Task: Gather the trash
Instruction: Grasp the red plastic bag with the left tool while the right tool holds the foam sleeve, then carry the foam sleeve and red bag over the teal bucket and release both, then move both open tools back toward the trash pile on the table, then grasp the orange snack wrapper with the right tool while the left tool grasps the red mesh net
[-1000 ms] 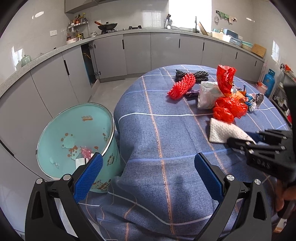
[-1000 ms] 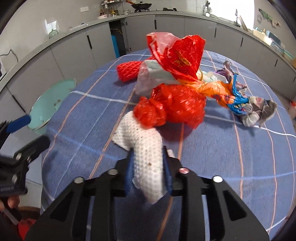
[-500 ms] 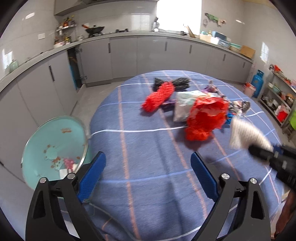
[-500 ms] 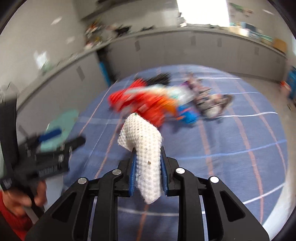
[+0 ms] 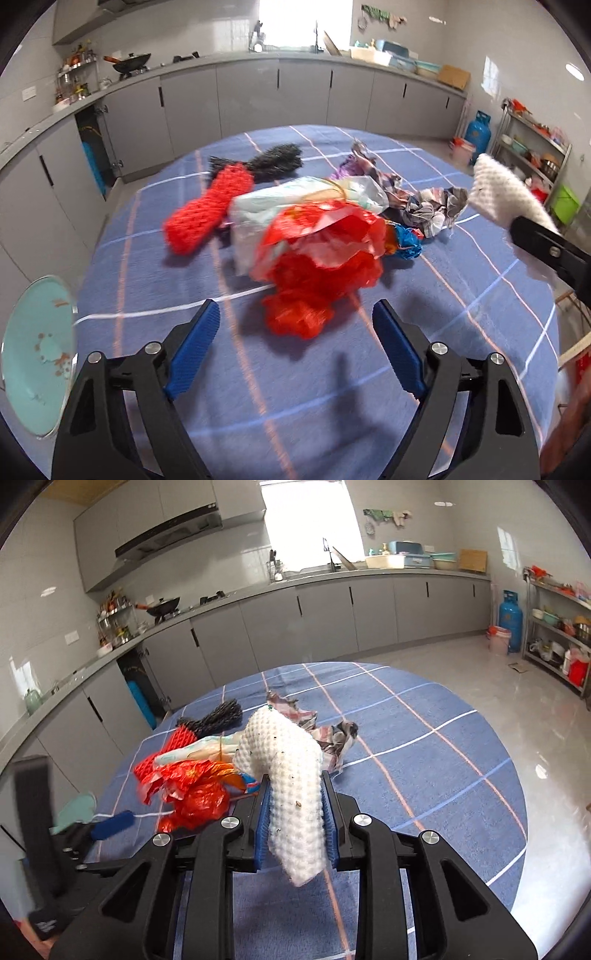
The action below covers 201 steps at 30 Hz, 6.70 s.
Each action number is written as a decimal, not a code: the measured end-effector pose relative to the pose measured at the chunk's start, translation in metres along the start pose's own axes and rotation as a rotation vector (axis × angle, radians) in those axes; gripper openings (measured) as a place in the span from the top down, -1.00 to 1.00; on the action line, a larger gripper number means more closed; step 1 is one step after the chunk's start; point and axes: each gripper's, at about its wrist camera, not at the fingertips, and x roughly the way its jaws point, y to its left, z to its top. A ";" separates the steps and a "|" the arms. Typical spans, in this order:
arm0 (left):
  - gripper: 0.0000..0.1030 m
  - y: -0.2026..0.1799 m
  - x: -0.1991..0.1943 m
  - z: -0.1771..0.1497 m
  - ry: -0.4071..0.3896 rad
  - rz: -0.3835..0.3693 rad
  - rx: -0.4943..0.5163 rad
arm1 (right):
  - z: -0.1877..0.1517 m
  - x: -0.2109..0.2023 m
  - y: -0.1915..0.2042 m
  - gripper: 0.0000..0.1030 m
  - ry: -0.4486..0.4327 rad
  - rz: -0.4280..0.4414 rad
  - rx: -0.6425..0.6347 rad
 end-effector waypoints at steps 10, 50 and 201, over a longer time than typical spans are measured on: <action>0.46 0.012 0.007 -0.006 0.036 -0.044 -0.028 | -0.004 0.000 -0.010 0.49 0.007 0.003 0.039; 0.49 0.183 -0.141 -0.085 -0.167 0.304 -0.279 | -0.034 -0.009 0.190 0.49 0.073 0.300 -0.269; -0.87 0.110 -0.091 -0.062 -0.110 0.329 -0.180 | -0.023 0.094 0.106 0.02 0.295 0.109 -0.004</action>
